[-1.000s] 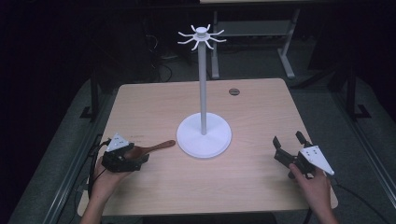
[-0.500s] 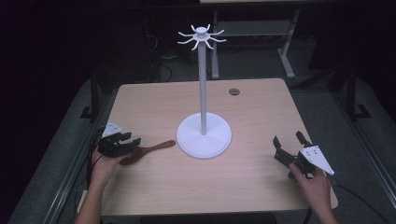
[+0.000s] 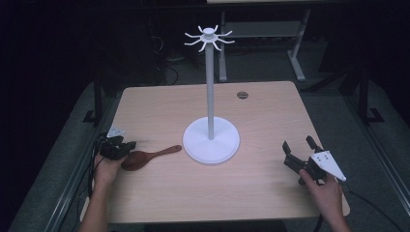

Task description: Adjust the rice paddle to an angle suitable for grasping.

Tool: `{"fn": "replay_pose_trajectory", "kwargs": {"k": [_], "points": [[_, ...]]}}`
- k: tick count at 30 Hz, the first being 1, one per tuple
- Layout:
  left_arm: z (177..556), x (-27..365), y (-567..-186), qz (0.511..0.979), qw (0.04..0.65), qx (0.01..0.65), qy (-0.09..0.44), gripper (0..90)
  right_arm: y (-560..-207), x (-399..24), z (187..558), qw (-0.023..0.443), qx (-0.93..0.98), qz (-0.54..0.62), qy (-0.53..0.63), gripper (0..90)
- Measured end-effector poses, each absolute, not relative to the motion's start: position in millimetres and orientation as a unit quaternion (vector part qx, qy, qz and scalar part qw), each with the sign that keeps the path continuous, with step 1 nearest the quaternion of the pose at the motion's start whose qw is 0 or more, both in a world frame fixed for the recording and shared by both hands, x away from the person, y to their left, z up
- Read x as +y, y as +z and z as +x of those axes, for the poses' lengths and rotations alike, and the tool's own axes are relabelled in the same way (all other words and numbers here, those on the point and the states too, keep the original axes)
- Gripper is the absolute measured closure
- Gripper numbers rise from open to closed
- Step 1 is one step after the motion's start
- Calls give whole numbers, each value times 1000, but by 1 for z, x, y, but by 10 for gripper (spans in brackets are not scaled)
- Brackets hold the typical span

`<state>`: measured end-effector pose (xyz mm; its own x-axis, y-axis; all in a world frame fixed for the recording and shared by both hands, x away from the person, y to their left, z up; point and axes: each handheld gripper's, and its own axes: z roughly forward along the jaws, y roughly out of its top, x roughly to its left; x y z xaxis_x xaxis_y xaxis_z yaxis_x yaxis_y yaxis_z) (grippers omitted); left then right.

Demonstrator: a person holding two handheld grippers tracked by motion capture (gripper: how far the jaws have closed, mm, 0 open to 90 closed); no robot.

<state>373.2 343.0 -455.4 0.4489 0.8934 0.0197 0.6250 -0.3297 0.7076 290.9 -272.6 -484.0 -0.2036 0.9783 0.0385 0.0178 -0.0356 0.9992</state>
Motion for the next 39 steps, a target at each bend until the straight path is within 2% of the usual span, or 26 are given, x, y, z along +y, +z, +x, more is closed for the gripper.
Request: {"fn": "replay_pose_trajectory", "kwargs": {"k": [21,39], "points": [[360,347,-460,801,312,477,184,899,-484,-273,291,433,543,458,554,131],[328,335,-456,807,321,467,163,899,-484,-273,291,432,542,459,555,131]]}}
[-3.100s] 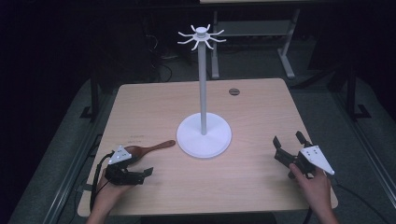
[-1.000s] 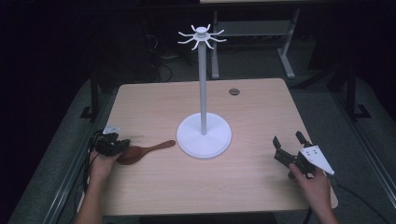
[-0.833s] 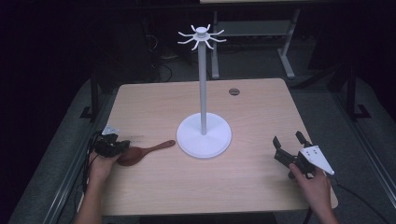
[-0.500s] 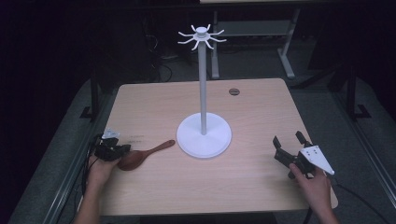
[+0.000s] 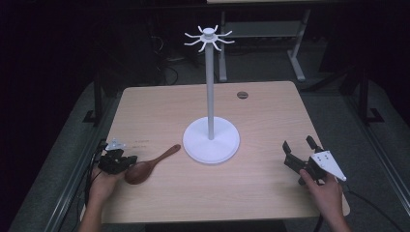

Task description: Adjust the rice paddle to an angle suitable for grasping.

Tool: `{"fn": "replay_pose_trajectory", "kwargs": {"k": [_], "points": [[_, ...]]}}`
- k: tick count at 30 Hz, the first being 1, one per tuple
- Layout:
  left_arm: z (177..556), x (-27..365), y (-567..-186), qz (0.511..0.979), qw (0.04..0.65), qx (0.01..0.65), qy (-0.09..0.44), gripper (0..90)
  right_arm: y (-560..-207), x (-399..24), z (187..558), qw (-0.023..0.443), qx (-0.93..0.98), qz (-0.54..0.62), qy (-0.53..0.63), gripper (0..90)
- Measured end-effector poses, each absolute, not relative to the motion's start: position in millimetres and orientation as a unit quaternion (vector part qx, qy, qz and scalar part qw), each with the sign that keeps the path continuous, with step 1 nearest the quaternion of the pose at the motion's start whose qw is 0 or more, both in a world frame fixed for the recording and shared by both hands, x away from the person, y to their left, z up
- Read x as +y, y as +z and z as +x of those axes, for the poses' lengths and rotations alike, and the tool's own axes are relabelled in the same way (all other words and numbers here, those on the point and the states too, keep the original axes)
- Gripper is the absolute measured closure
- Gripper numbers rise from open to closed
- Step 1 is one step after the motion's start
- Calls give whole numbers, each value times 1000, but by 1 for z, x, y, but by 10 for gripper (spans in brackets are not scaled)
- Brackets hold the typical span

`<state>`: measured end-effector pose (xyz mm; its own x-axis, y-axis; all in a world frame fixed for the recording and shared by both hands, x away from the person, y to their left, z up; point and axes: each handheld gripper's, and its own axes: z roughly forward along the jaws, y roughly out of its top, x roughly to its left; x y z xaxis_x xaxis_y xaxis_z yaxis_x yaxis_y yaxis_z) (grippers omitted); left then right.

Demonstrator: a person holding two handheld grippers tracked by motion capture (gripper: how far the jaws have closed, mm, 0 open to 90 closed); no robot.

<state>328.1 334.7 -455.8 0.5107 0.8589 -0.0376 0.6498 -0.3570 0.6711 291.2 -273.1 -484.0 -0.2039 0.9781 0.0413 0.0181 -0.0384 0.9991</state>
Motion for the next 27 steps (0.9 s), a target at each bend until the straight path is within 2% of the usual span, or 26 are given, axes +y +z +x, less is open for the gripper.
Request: {"fn": "replay_pose_trajectory", "kwargs": {"k": [27], "points": [[291,330,-456,815,327,459,135,899,-484,-273,291,432,542,460,555,131]]}}
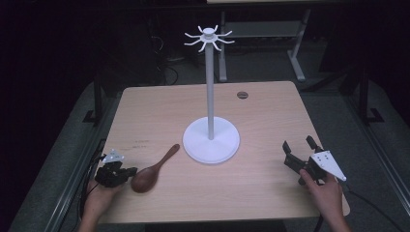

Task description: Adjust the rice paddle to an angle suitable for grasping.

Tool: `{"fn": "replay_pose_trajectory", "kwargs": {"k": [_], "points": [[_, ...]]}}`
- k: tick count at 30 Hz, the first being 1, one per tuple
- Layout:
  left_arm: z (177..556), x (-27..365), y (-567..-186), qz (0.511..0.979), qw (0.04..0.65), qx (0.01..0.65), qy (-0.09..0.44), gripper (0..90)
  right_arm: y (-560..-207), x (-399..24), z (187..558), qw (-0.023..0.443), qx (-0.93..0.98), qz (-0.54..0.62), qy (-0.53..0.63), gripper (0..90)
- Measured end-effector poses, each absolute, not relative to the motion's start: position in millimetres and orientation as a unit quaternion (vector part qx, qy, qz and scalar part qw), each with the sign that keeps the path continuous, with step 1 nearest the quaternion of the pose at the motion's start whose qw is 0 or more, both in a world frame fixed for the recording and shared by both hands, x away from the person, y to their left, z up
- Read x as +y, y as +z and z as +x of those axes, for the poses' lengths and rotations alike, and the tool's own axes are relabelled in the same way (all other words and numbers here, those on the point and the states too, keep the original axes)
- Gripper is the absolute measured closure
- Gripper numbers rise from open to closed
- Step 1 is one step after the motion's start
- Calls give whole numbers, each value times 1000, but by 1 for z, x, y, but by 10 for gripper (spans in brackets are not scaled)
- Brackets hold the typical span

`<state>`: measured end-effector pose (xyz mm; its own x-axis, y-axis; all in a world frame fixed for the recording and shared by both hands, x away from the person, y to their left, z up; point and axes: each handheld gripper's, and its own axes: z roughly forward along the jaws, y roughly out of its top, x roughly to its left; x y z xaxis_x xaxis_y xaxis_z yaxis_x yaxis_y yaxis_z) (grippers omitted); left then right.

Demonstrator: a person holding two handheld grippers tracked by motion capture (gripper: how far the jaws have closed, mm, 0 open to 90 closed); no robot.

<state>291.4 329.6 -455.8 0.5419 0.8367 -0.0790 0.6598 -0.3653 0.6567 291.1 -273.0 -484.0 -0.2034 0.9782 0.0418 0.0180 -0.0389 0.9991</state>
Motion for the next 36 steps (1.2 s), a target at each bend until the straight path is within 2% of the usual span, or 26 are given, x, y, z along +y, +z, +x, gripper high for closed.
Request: {"fn": "replay_pose_trajectory", "kwargs": {"k": [36], "points": [[283,305,-454,845,328,412,98,899,-484,-273,291,433,543,458,554,130]]}}
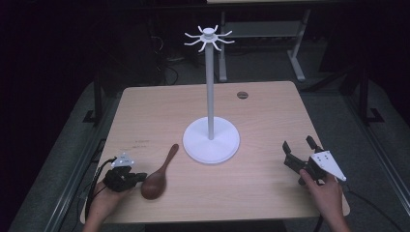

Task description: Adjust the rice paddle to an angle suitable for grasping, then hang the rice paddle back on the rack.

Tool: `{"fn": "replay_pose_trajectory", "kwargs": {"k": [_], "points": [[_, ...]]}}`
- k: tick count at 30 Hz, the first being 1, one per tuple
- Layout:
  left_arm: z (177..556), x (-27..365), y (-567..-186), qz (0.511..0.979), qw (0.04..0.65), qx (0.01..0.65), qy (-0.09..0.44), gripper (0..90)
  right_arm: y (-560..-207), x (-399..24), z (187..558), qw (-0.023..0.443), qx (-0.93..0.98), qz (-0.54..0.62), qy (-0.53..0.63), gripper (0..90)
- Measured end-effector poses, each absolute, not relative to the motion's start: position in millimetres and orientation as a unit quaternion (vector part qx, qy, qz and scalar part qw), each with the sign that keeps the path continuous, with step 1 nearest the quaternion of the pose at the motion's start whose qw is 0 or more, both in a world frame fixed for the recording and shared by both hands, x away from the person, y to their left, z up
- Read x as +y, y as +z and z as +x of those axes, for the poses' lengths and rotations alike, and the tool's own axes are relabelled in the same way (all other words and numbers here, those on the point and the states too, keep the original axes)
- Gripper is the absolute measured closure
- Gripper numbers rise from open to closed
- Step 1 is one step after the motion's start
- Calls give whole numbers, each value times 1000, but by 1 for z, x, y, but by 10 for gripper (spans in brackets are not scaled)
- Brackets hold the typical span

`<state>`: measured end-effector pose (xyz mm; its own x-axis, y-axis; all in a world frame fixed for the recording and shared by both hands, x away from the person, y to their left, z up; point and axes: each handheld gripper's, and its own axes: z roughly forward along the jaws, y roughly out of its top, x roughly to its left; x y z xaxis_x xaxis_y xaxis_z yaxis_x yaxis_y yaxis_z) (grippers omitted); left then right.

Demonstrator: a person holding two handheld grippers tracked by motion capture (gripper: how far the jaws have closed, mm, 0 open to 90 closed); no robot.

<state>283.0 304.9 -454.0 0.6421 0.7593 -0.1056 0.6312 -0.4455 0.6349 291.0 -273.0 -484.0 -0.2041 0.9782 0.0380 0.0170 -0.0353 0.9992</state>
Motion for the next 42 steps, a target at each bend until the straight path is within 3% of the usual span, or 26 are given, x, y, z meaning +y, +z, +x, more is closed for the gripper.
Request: {"fn": "replay_pose_trajectory", "kwargs": {"k": [9,17,26,42], "points": [[284,311,-451,840,328,419,107,876,-484,-273,291,433,543,458,554,130],[288,307,-436,827,318,455,91,605,-484,-273,291,433,543,459,554,131],[304,293,-416,825,283,484,67,492,-484,-273,291,432,542,459,555,130],[335,254,-398,844,226,485,41,491,-484,-273,291,432,541,460,555,130]]}}
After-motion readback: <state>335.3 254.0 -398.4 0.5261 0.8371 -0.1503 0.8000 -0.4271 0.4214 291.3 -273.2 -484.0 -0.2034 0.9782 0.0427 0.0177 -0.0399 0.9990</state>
